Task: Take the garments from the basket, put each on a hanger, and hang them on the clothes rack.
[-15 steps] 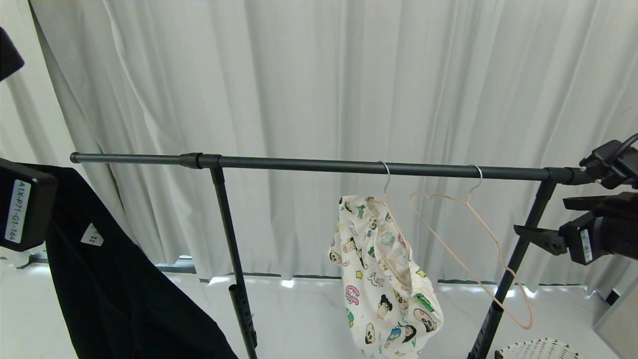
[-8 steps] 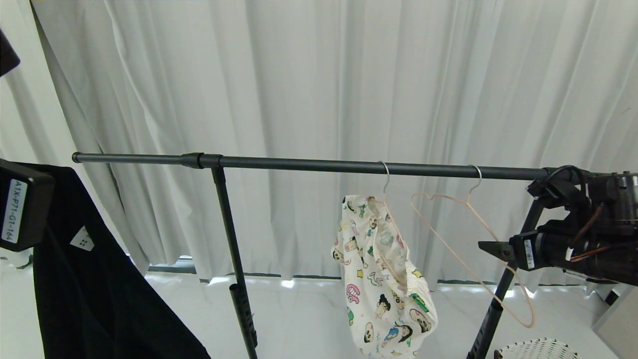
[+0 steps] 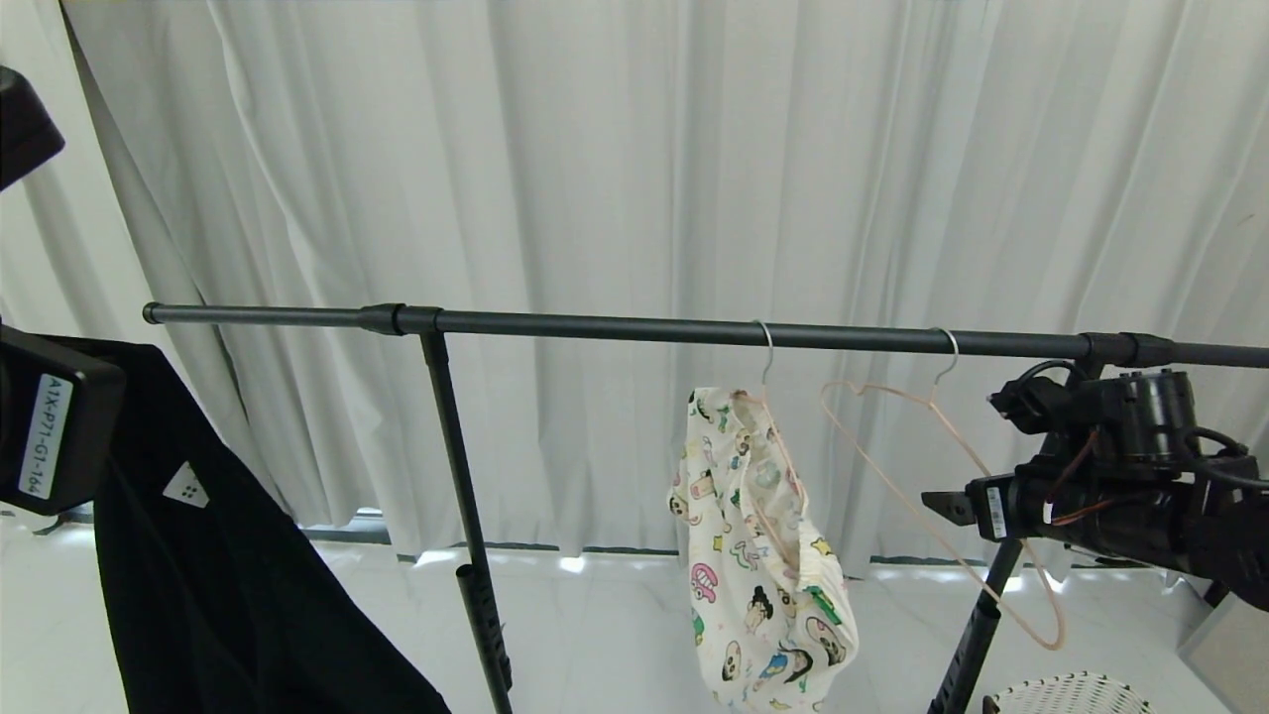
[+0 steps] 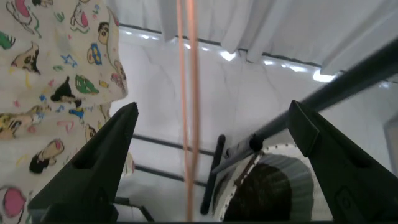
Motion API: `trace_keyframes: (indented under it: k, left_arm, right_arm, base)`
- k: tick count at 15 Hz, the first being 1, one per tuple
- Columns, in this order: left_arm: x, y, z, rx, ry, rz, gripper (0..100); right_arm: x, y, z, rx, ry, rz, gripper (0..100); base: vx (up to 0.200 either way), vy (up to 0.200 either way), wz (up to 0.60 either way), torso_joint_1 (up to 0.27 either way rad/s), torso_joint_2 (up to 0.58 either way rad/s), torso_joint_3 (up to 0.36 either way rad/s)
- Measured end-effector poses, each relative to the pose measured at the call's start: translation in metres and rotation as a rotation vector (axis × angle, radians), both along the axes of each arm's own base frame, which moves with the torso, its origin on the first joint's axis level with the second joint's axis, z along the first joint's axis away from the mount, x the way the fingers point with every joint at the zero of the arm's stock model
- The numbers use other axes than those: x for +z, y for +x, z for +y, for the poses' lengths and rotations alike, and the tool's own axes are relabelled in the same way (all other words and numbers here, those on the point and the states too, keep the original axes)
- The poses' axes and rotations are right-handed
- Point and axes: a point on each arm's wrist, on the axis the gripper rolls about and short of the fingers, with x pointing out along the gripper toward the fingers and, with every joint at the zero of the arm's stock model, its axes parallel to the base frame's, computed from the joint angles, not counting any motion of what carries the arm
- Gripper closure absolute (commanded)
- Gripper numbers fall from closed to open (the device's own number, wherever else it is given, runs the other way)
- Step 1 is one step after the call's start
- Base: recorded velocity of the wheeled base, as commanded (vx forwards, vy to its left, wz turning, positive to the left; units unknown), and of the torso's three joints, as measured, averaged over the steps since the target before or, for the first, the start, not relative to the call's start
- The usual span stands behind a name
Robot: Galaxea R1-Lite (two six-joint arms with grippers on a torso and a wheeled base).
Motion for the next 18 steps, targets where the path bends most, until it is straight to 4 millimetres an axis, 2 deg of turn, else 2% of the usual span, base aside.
trace_keyframes:
  k: [5,6,12,18]
  left_arm:
    - [-0.001,0.0,-0.001,-0.005,0.003,0.003,100]
    - [-0.001,0.0,-0.001,-0.005,0.003,0.003,100]
    - [-0.001,0.0,-0.001,-0.005,0.002,0.003,100]
    - [-0.002,0.0,-0.001,-0.005,0.004,0.005,100]
  right_arm:
    - [-0.009,0.009,0.003,-0.023,0.035,0.004,0]
    - [-0.01,0.009,0.003,-0.025,0.035,0.009,100]
    - [-0.011,0.01,0.003,-0.026,0.035,0.012,100]
    - [0.001,0.004,0.001,-0.029,0.043,-0.028,100]
  base:
    - [0.0,0.0,0.0,0.0,0.0,0.0]
    - [0.0,0.0,0.0,0.0,0.0,0.0]
    - [0.0,0.0,0.0,0.0,0.0,0.0]
    - [0.0,0.0,0.0,0.0,0.0,0.0]
